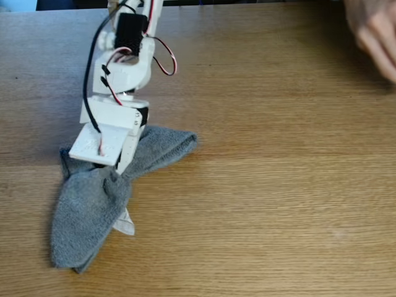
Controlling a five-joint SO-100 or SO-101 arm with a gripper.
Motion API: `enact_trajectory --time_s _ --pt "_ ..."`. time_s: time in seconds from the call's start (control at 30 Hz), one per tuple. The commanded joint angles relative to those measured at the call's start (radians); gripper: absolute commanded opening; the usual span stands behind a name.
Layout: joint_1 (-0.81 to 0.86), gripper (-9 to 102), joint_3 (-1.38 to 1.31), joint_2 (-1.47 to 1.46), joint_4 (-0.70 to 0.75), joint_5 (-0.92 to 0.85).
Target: Clean the area in front of the robot
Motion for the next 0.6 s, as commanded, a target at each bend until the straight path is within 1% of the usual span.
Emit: enact_trajectory --time_s 0.0,0.1,0.2,0.33,0.43,0.57 --pt "-0.006 0 -0.006 0.143 0.293 0.049" --pt "-0.127 0 -0.006 0.219 0.463 0.084" --pt "-0.253 0 -0.006 0.313 0.528 0.127" --pt "-0.413 0 -0.006 0.416 0.515 0.158" --pt "-0.515 0 -0.006 0.423 0.482 0.186" --pt "-0.572 0 -0.006 0.334 0.390 0.181"
